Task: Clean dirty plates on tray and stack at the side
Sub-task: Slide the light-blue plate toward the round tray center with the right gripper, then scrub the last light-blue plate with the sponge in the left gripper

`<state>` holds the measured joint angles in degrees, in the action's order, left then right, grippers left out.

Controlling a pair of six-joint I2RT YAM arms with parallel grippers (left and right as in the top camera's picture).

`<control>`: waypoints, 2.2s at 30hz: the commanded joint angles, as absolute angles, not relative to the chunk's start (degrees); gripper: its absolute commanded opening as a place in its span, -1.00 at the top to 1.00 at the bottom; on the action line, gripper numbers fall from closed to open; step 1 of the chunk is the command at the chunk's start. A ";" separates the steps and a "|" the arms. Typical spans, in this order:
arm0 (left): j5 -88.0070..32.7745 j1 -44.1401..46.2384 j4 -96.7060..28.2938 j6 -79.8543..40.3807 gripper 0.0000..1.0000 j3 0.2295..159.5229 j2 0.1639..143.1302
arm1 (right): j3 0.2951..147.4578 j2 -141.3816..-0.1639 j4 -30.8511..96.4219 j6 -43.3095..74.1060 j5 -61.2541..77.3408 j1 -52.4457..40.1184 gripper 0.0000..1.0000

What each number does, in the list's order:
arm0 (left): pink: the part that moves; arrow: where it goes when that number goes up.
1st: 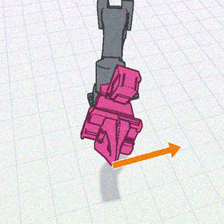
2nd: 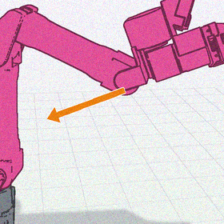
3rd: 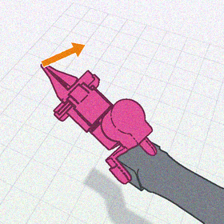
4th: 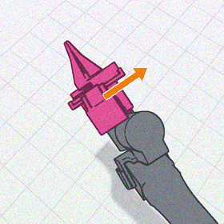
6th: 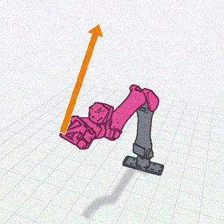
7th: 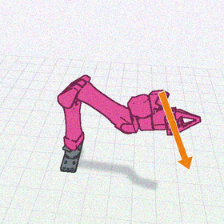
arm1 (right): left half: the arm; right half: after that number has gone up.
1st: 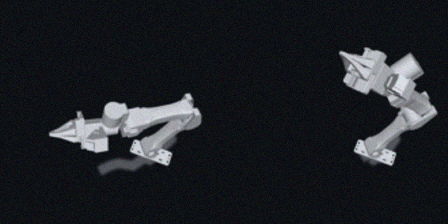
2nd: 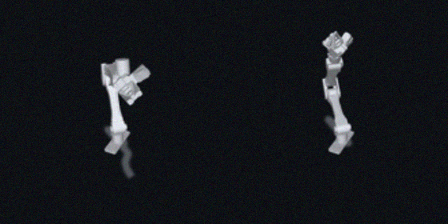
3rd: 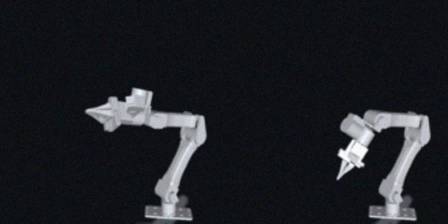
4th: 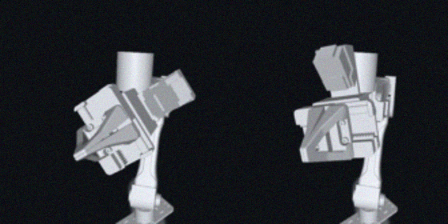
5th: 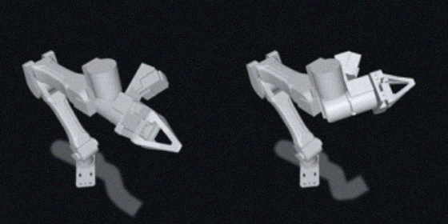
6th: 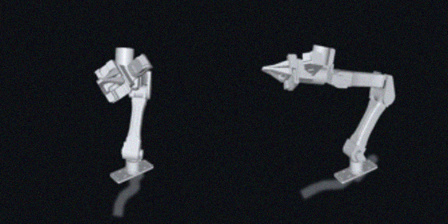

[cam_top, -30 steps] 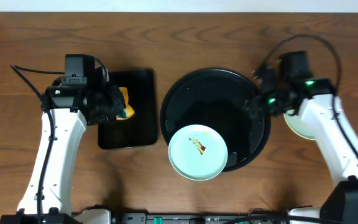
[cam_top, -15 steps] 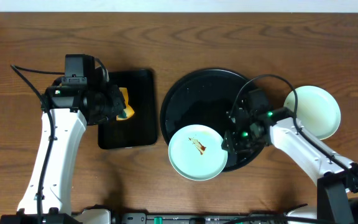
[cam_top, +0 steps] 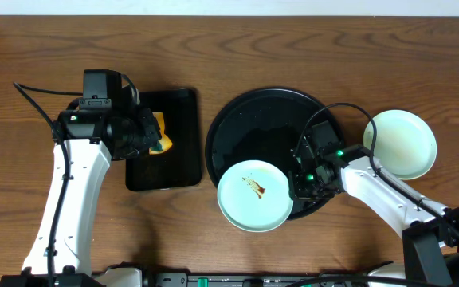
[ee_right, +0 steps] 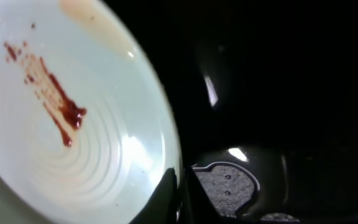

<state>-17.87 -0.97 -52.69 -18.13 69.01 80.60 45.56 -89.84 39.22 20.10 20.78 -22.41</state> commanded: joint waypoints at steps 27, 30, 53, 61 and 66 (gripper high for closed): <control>-18.00 -1.19 -52.88 -17.58 0.85 68.69 80.05 | 45.15 -90.35 36.75 22.72 15.86 -23.33 0.97; -18.87 -1.15 -52.71 -17.58 0.85 68.69 80.05 | 45.17 -90.35 32.91 22.68 14.55 -23.33 0.97; -25.10 20.71 -42.48 -14.37 0.85 68.69 86.54 | 46.68 -90.35 22.44 17.10 -4.05 -23.33 0.98; -35.75 28.23 -31.42 -16.47 0.85 68.69 95.55 | 46.68 -90.35 22.98 17.10 -4.05 -23.33 0.97; -41.82 30.00 -26.79 -18.37 0.85 68.69 100.33 | 46.68 -90.35 22.98 17.10 -4.05 -23.33 0.98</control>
<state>-35.31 29.71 -27.94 -16.97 69.01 98.59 45.69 -89.86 22.90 17.76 -2.63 -22.90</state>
